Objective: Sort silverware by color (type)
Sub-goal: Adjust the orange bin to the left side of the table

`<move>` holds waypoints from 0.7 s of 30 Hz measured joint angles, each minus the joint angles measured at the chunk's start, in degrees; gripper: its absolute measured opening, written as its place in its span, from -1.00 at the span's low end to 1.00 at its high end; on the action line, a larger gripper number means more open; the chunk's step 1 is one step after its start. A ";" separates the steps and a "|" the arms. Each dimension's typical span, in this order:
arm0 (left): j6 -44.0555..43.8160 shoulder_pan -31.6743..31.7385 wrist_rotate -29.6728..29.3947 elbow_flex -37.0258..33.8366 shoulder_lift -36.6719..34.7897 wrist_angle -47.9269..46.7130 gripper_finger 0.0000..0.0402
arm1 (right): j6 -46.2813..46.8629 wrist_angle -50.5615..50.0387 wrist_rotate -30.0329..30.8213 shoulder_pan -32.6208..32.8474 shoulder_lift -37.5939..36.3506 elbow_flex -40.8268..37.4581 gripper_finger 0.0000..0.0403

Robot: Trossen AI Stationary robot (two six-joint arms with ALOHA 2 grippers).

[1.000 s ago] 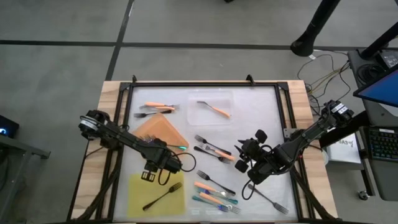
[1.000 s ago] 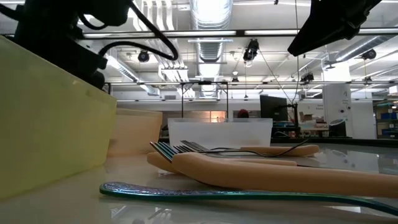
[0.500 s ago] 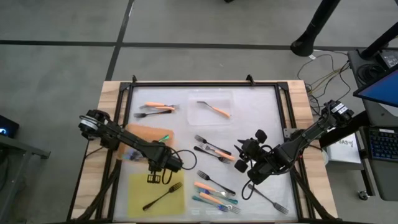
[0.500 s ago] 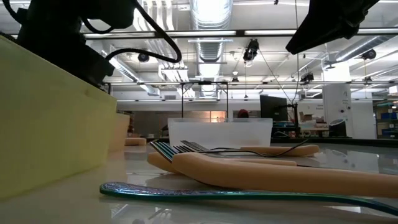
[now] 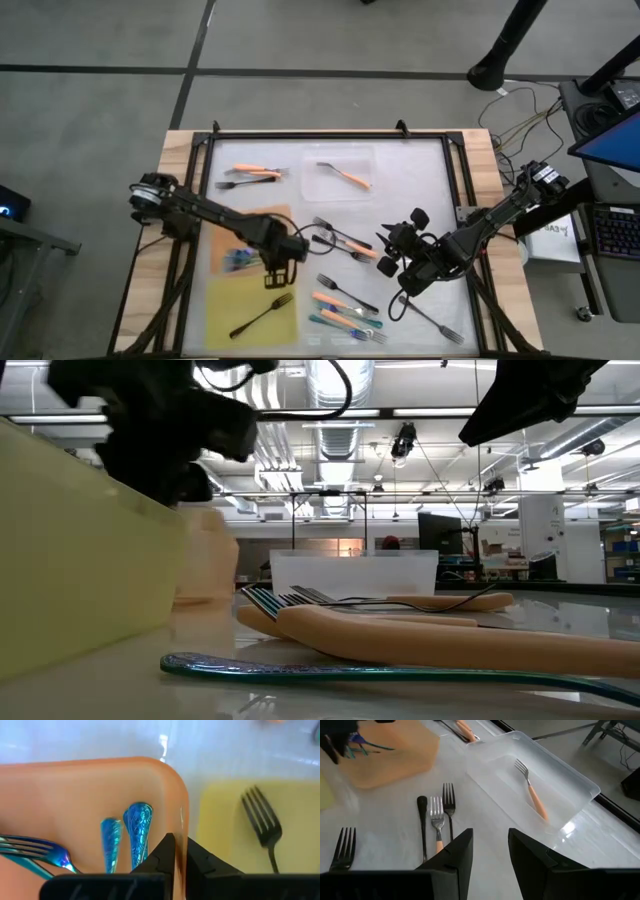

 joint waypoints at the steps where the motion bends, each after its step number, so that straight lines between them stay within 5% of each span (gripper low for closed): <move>1: 0.34 0.58 0.01 0.08 0.00 0.11 -1.00 | 0.00 -0.01 -0.01 0.00 0.00 0.00 -0.42; 21: 2.40 2.09 1.54 0.37 4.10 -4.70 -1.00 | -1.50 -0.10 -0.04 0.00 0.00 0.00 -0.42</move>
